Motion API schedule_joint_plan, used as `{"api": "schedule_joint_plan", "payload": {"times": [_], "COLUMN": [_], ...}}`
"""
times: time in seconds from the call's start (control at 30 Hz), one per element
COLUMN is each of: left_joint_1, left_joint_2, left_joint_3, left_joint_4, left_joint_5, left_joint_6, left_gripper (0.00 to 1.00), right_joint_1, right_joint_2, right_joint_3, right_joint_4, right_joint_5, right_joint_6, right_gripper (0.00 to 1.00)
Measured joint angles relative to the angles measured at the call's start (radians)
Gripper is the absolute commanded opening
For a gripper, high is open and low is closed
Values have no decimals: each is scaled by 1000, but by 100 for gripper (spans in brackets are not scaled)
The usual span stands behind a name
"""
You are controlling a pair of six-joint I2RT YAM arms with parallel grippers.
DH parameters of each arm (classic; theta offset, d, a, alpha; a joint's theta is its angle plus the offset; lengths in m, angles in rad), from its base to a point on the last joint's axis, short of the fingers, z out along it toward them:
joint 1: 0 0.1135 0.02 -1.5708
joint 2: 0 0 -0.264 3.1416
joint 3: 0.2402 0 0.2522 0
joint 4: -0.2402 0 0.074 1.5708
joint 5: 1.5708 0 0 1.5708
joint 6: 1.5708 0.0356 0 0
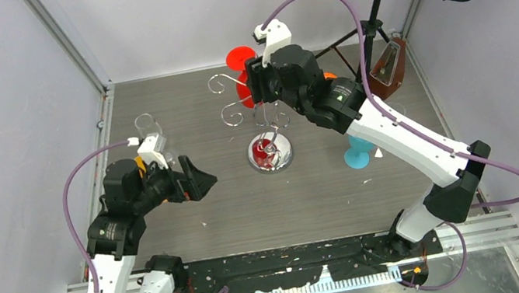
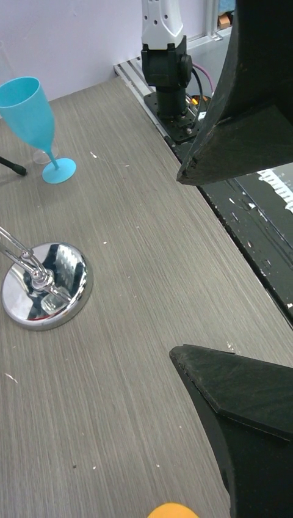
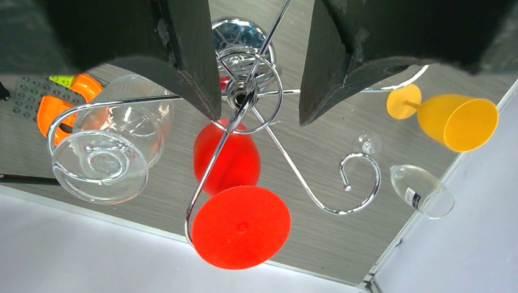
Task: Take the wine glass off the wine glass rack
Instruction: Move the wine rack to the center of the board.
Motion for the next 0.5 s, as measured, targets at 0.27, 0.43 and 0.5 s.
{"api": "schedule_joint_plan", "payload": {"times": [0.27,0.43,0.5], "left_joint_1": [0,0,0], "left_joint_2": [-27,-33,-34], "left_joint_3": [-19,-24,-24], "left_joint_4": [-11,-18,-19], "left_joint_5": [0,0,0], "left_joint_6": [34,42,45], "left_gripper": [99,100,100], "right_joint_1": [32,36,36], "right_joint_2": [18,39,45], "right_joint_3": [-6,-16,-29], "right_joint_4": [69,100,108], "right_joint_5": [133,168,179], "right_joint_6": [7,14,17], "right_gripper": [49,46,46]}}
